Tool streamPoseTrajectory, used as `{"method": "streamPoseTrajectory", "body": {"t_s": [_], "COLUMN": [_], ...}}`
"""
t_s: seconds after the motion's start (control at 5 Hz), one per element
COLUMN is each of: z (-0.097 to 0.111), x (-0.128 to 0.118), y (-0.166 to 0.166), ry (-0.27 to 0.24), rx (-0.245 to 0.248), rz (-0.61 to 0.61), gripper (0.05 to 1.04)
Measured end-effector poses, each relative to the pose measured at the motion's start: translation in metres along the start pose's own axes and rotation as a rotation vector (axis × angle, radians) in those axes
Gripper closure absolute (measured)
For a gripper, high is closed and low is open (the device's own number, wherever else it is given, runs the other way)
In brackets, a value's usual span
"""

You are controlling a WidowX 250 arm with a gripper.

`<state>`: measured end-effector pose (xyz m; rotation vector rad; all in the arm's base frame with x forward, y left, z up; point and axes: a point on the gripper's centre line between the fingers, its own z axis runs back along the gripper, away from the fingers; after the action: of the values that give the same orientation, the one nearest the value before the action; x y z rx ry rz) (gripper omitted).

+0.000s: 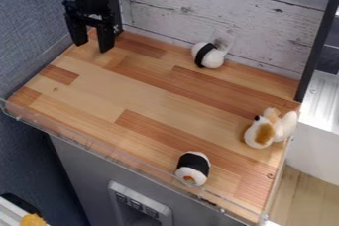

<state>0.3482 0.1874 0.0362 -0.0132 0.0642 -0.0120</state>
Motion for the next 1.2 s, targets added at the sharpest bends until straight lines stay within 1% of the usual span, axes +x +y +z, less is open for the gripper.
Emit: {"method": "streamPoseTrajectory", "body": {"t_s": [0.2, 0.4, 0.6, 0.8, 1.0, 1.2], "z": [-0.0195, -0.0279, -0.0291, -0.0294, -0.0294, -0.0283], "x": [0.0033, 0.0024, 0.002, 0.0017, 0.0018, 0.0026], "y": [-0.0076, -0.0146, -0.0127, -0.0115, -0.011, -0.0105], "ry": [0.009, 0.007, -0.003, -0.003, -0.003, -0.006], "rx": [0.001, 0.009, 0.015, 0.015, 0.018, 0.02], "rz": [-0.009, -0.028, -0.029, -0.027, -0.018, -0.009], "gripper": [0.085, 0.132, 0.41, 0.719, 0.921, 1.018]}}
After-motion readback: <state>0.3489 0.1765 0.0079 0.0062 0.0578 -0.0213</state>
